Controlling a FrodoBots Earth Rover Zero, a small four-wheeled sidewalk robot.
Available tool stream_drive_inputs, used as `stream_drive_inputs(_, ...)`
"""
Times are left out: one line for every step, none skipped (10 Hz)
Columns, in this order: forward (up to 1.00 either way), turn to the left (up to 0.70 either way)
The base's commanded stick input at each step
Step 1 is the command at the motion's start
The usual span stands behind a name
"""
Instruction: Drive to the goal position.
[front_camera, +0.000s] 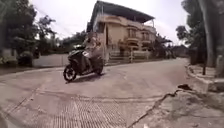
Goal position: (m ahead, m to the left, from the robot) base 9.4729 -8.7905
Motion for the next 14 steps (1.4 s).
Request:
stream_drive_inputs(1.0, 0.02)
stream_drive_inputs(1.0, 0.02)
stream_drive_inputs(1.0, 0.02)
stream_drive_inputs(1.0, 0.02)
stream_drive_inputs(1.0, 0.02)
stream_drive_inputs(1.0, 0.02)
stream_drive_inputs(1.0, 0.01)
stream_drive_inputs(1.0, -0.13)
stream_drive_inputs(1.0, -0.28)
stream_drive_inputs(1.0, -0.38)
stream_drive_inputs(1.0, -0.38)
stream_drive_inputs(1.0, -0.38)
stream_drive_inputs(1.0, -0.38)
stream_drive_inputs(1.0, -0.38)
